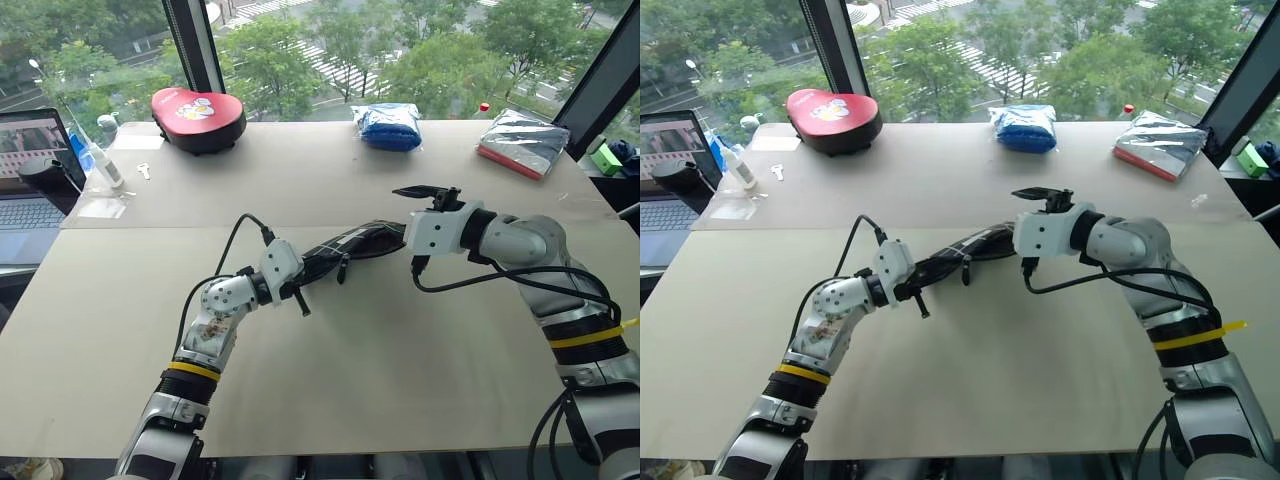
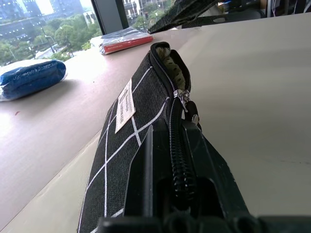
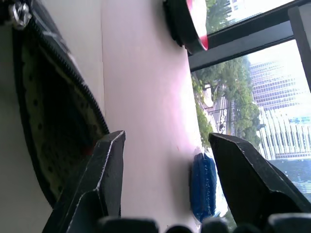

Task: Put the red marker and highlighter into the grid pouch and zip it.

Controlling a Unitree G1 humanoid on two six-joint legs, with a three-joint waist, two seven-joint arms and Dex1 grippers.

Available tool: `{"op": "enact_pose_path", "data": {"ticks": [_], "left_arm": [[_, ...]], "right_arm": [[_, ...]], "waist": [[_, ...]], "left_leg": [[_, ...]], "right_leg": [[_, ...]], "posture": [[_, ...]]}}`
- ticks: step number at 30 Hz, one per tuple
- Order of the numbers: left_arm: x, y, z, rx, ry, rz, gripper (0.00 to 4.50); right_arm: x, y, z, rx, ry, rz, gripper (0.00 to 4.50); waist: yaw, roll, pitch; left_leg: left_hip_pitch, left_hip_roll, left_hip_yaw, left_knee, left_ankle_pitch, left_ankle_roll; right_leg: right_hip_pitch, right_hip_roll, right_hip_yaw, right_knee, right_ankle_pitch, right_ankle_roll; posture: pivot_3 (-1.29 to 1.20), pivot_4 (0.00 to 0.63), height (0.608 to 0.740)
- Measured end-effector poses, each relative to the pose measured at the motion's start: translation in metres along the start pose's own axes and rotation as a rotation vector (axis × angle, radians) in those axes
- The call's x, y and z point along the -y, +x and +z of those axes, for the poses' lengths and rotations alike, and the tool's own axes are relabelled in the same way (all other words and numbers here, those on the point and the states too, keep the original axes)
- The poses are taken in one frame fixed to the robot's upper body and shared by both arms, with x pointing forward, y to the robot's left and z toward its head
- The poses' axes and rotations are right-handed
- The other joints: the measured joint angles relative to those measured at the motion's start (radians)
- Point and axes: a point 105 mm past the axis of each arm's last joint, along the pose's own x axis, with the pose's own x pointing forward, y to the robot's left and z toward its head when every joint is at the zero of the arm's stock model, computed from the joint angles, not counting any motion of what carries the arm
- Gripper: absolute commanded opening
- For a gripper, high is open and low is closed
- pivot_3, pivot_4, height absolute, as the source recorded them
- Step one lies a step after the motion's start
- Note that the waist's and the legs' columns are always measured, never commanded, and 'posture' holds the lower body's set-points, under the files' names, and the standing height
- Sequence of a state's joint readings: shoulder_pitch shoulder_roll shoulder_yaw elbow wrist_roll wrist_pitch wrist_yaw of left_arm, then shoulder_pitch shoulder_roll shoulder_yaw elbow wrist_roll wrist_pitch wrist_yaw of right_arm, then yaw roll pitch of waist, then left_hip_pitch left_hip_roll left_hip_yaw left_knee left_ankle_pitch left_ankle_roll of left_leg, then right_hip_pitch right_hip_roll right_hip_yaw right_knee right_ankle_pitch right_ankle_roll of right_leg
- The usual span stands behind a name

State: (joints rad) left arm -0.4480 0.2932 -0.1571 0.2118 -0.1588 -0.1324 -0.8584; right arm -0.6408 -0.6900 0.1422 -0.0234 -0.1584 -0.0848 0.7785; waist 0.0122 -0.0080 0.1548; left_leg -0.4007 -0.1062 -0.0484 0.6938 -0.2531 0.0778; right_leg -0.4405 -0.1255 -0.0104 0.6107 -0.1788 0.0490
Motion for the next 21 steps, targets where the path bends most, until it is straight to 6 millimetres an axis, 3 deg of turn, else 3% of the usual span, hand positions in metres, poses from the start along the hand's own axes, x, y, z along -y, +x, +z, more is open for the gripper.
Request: {"op": "enact_pose_path", "data": {"ticks": [3,5,8,11,14,17,21], "left_arm": [[0.0,0.0,0.0,0.0,0.001,-0.002,0.0],[0.001,0.002,0.001,0.004,0.002,-0.006,0.0],[-0.001,-0.001,0.0,-0.004,0.003,0.004,0.0],[0.0,0.0,0.0,-0.001,0.0,0.002,0.0],[0.0,0.0,0.0,-0.001,-0.001,0.001,0.0],[0.002,0.002,0.0,0.003,-0.003,-0.005,0.0],[0.003,0.003,0.0,0.003,-0.004,-0.009,0.0]], "right_arm": [[0.001,-0.014,0.022,0.084,0.384,0.049,3.06],[-0.022,-0.041,0.032,0.092,0.68,0.242,3.06],[-0.055,-0.067,0.036,0.039,0.904,0.438,3.06],[-0.08,-0.076,0.039,0.015,1.047,0.512,3.06],[-0.103,-0.061,0.034,-0.041,1.086,0.474,3.06],[-0.127,-0.033,0.014,-0.158,1.099,0.371,3.06],[-0.116,-0.006,0.005,-0.175,1.13,0.24,3.06]], "waist": [[0.004,0.0,0.0],[0.018,0.0,0.0],[0.022,0.0,0.0],[0.021,0.0,0.0],[0.02,0.0,0.0],[0.018,0.0,0.0],[0.016,0.0,0.0]], "left_leg": [[-0.001,0.001,-0.002,0.0,-0.001,0.001],[-0.002,0.0,-0.003,0.001,-0.004,0.007],[-0.002,0.0,-0.002,0.001,-0.007,0.012],[-0.001,0.0,-0.001,0.001,-0.007,0.011],[0.0,0.001,-0.001,0.001,-0.006,0.009],[0.0,-0.001,-0.001,0.001,-0.003,0.005],[0.0,-0.001,-0.001,0.001,0.0,0.0]], "right_leg": [[0.0,0.0,0.0,0.0,0.0,0.0],[0.001,-0.002,-0.001,-0.002,0.0,0.0],[0.0,-0.003,0.001,-0.003,0.0,0.0],[0.0,-0.003,0.001,-0.002,0.0,0.0],[0.0,-0.002,0.0,0.0,0.0,0.0],[0.0,-0.002,0.0,0.001,0.0,0.0],[0.0,-0.002,0.001,0.001,0.0,0.0]], "posture": [[0.0,0.15,0.74],[0.0,0.15,0.74],[0.0,0.15,0.74],[0.0,0.15,0.74],[0.0,0.15,0.74],[0.0,0.15,0.74],[0.0,0.15,0.74]]}}
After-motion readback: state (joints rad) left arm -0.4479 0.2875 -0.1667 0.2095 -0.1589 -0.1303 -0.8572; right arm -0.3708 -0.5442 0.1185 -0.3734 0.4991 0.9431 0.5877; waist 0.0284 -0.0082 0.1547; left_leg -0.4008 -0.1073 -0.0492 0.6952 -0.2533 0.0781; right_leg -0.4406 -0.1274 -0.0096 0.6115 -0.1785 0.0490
